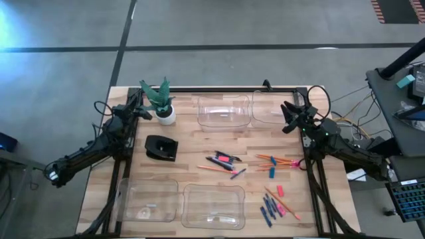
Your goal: Sort crayons/erasers/pens/pencils in bins
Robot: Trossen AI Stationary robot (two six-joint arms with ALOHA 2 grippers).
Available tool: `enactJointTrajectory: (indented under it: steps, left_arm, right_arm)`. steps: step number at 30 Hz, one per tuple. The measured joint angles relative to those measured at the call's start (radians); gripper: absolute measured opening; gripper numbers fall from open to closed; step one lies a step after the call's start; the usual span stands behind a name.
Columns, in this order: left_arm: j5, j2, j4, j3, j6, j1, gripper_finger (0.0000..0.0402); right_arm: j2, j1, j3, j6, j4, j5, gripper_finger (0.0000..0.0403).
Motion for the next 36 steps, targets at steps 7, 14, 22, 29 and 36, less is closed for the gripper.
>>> enactJointTrajectory:
  steps: [7, 14, 22, 29, 36]
  left_arm:
    - [0.0, 0.0, 0.0, 0.0, 0.0, 0.0, 0.0125]
    - [0.0, 0.0, 0.0, 0.0, 0.0, 0.0, 0.0125]
    - [0.0, 0.0, 0.0, 0.0, 0.0, 0.0, 0.0125]
    - [0.0, 0.0, 0.0, 0.0, 0.0, 0.0, 0.0125]
    - [0.0, 0.0, 0.0, 0.0, 0.0, 0.0, 0.0125]
  right_arm:
    - [0.0, 0.0, 0.0, 0.0, 0.0, 0.0, 0.0128]
    - [0.0, 0.0, 0.0, 0.0, 0.002, 0.0, 0.0128]
    - [0.0, 0.0, 0.0, 0.0, 0.003, 0.0, 0.0128]
    - [0.0, 0.0, 0.0, 0.3, 0.023, -0.075, 0.0128]
    - [0.0, 0.001, 0.0, 0.398, -0.007, -0.2, 0.0128]
